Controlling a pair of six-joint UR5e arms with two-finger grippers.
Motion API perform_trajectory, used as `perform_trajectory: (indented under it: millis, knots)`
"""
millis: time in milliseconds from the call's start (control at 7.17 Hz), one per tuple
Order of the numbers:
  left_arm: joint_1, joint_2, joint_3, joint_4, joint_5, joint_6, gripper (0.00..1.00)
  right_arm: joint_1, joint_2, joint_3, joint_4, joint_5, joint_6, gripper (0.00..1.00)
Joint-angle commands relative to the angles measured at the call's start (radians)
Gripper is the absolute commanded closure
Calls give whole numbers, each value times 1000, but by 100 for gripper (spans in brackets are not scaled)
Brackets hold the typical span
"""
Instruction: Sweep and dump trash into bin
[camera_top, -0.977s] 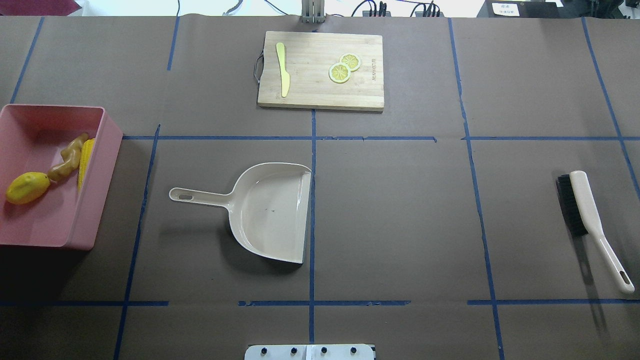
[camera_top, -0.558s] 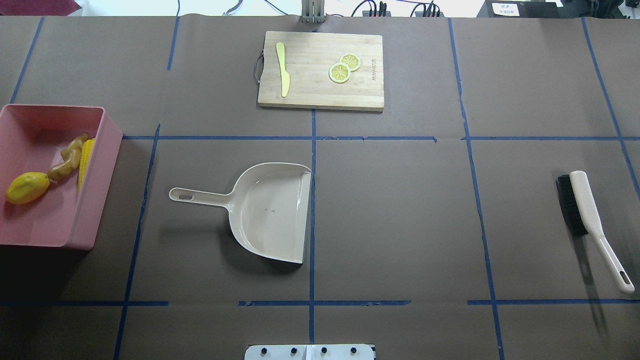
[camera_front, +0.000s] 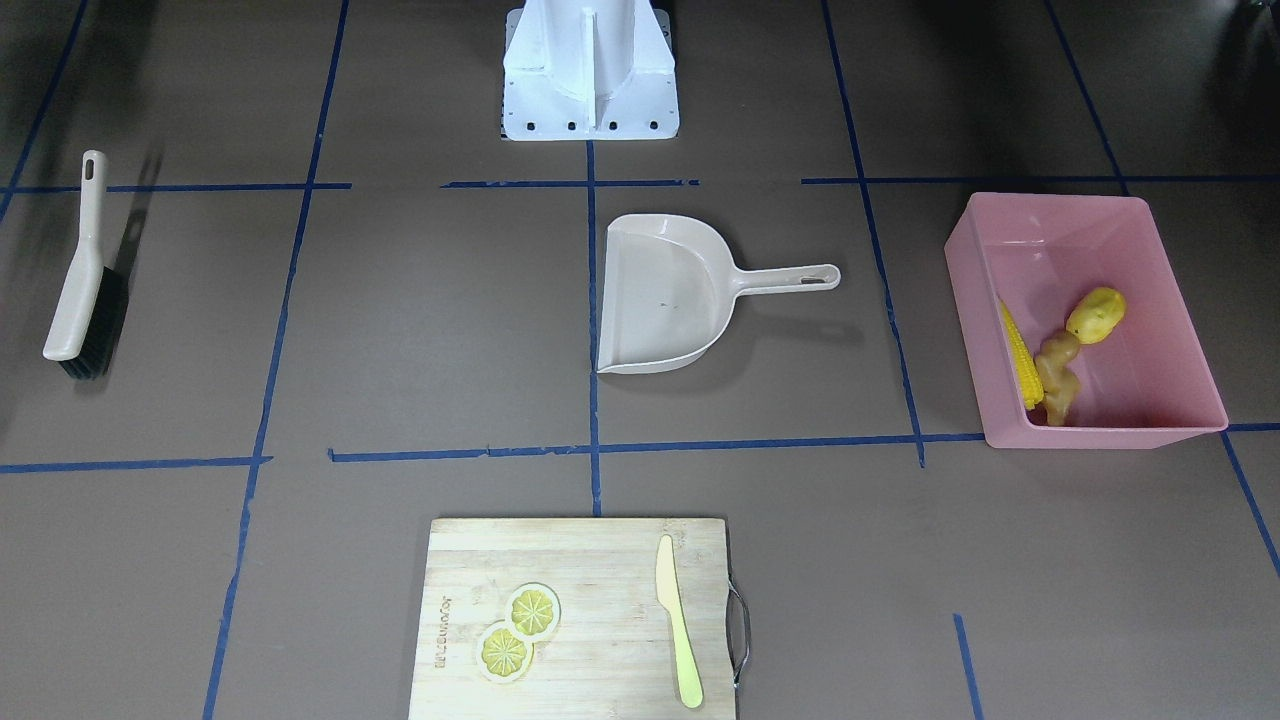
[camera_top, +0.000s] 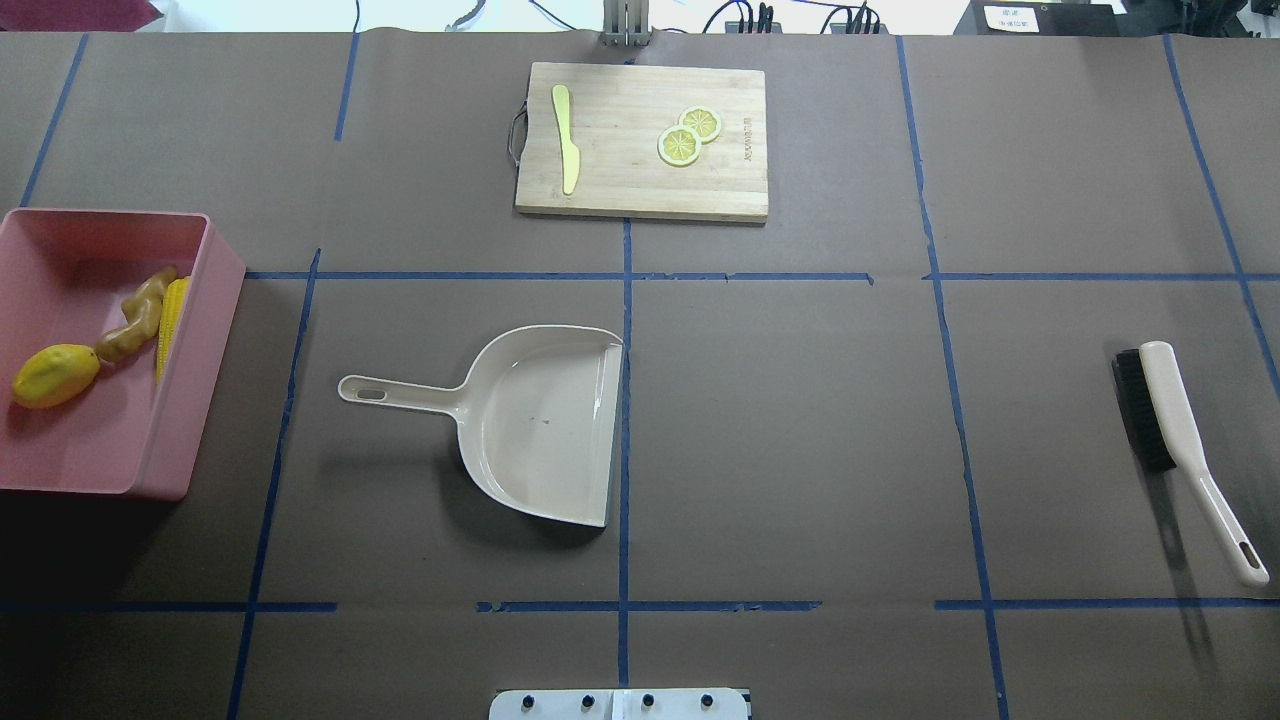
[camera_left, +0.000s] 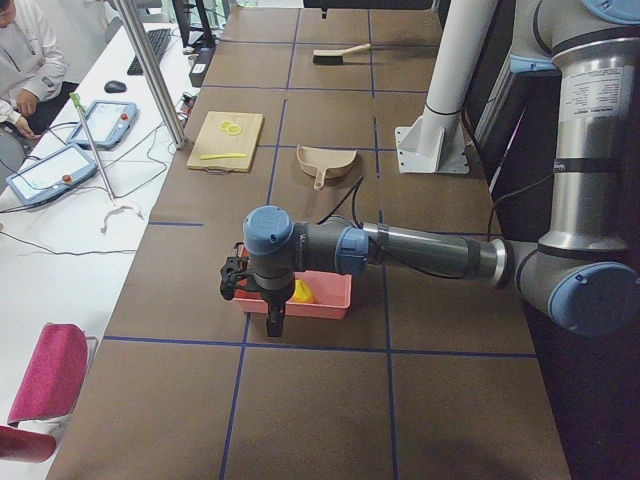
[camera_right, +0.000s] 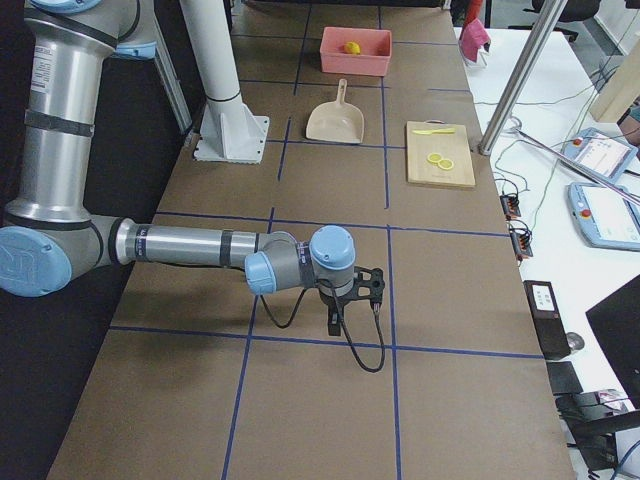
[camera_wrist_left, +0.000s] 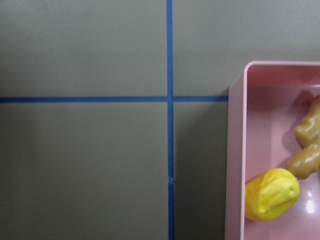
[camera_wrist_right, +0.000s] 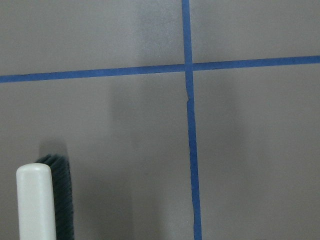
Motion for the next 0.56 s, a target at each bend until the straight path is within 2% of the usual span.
perform_trajectory:
  millis: [0,279,419]
  knots:
    - [2,8,21,-11,1,0,0,-45,-4,-9,-22,32,-12,0]
    - [5,13,26,-6,-10,3,0,15,-1,-1,-83,57,-182,0]
    - [20,8,11,-6,-1,3,0,22,-4,5,-97,43,-207,0]
